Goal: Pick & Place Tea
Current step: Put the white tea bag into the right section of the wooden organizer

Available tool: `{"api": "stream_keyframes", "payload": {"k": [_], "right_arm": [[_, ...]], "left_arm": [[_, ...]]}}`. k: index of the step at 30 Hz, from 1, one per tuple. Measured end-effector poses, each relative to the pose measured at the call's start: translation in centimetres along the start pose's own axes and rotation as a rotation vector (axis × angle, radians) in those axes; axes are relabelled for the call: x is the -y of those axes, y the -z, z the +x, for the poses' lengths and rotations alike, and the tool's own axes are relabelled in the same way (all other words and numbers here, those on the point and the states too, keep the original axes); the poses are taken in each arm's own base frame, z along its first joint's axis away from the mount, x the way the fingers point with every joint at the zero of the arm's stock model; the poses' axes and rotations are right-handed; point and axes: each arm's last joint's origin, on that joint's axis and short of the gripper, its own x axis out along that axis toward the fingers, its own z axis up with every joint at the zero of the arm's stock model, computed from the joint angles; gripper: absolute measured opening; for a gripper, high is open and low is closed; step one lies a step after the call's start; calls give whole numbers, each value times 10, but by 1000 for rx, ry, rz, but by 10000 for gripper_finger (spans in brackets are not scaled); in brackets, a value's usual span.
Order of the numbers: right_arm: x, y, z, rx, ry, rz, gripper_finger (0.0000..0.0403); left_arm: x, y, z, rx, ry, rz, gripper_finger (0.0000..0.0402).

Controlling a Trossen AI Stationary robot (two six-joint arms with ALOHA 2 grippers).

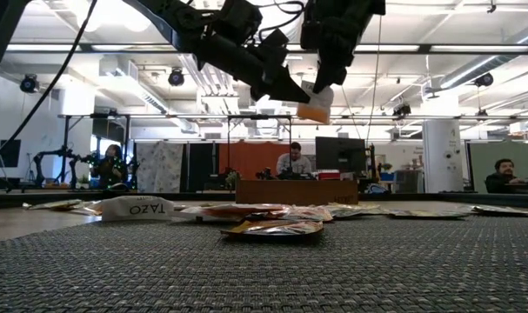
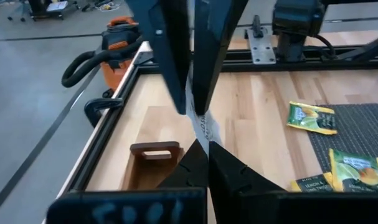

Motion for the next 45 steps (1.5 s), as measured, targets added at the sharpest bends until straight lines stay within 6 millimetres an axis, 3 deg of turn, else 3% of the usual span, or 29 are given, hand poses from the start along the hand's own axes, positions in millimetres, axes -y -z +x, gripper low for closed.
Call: {"api": "stream_keyframes", "payload": {"k": [9,16,21,26,34,40,45], "right_arm": [[2,1,0,-20,57,-22,9],[14,5,0,-51,161,-69,9],[34,11,14,-81,167,-76,9],[57,16,45,-130,99,-66,9],[71,22,90,-249,70,-143,9],[80,26,104,-309,123,-148,9],[80,26,95,-335,203,-164,8]], "left_arm": [[-1,2,0,-27,-35,-119,77],[0,18,-9,-240,-146,-252,107],[3,20,-33,-258,-186,-353,108],[10,29,-74,-184,-230,-442,108],[24,56,-135,-29,-273,-613,108],[30,74,-156,30,-338,-703,108],[32,80,-160,34,-340,-716,108]]}}
